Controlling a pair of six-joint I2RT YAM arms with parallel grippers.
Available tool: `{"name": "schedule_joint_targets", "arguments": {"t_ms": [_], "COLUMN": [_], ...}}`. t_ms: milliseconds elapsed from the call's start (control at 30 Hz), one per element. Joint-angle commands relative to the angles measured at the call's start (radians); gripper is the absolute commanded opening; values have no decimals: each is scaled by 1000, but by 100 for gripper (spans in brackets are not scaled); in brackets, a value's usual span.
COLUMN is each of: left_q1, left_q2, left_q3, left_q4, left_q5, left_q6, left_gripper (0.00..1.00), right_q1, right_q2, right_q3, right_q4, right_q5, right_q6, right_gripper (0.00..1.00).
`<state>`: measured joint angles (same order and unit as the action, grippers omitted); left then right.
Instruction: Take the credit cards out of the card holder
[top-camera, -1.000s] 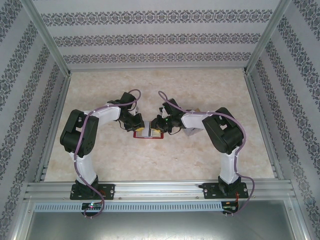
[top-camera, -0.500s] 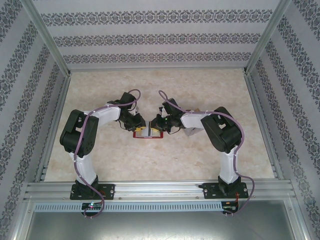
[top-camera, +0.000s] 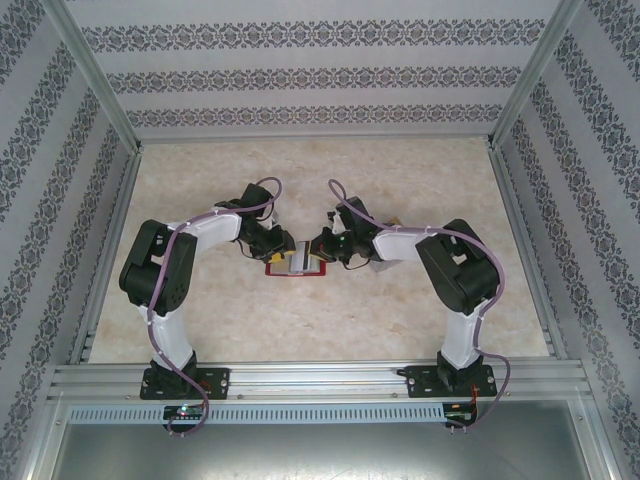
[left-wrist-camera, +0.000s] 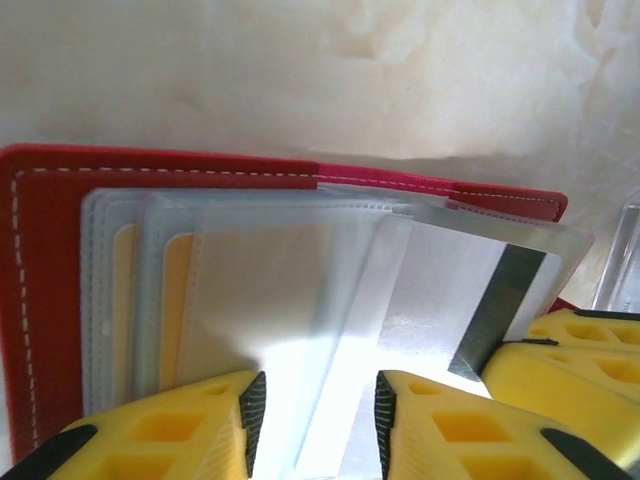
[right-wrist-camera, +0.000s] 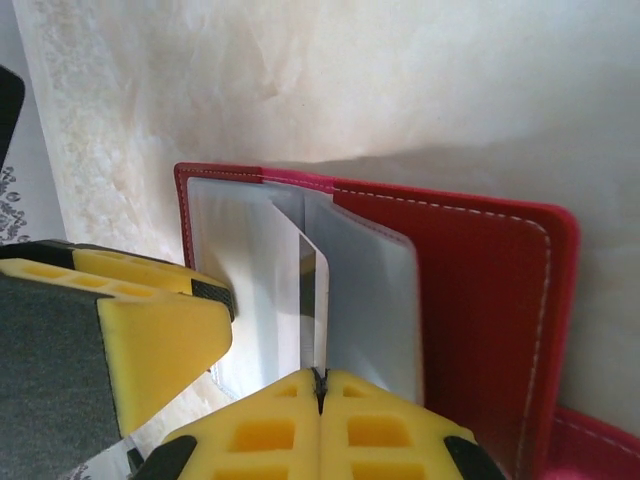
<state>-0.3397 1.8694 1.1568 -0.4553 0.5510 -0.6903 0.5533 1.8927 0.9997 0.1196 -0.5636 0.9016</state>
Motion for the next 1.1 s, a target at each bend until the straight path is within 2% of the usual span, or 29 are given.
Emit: {"name": "schedule_joint_targets", "arguments": {"t_ms": [0, 300, 667, 867, 1000, 1067], "left_q1": [-5, -1, 0, -1, -6, -6], "left_q2": [5, -67, -216, -227, -237, -253], "left_q3": [3, 60, -25, -57, -51, -50], "left_q4": [-22, 101, 403, 591, 611, 556], "left_q5": [-35, 53, 246, 361, 378, 339], "left_q6": [-21, -45, -186, -279, -287, -261], "left_gripper": [41, 53, 79, 83, 83, 81], "right_q1": [-11, -54, -168, -200, -202, -205], "right_q2": [-61, -214, -290, -302, -301, -300], "right_q3": [-25, -78, -99, -101, -96, -97], "right_q4": [-25, 26, 187, 264, 289, 286], "right_q5": [-14, -112, -269, -332, -349, -339], "right_q6": [-54, -94, 11, 66, 95, 96], "right_gripper": [0, 0, 0, 0, 0, 0]}}
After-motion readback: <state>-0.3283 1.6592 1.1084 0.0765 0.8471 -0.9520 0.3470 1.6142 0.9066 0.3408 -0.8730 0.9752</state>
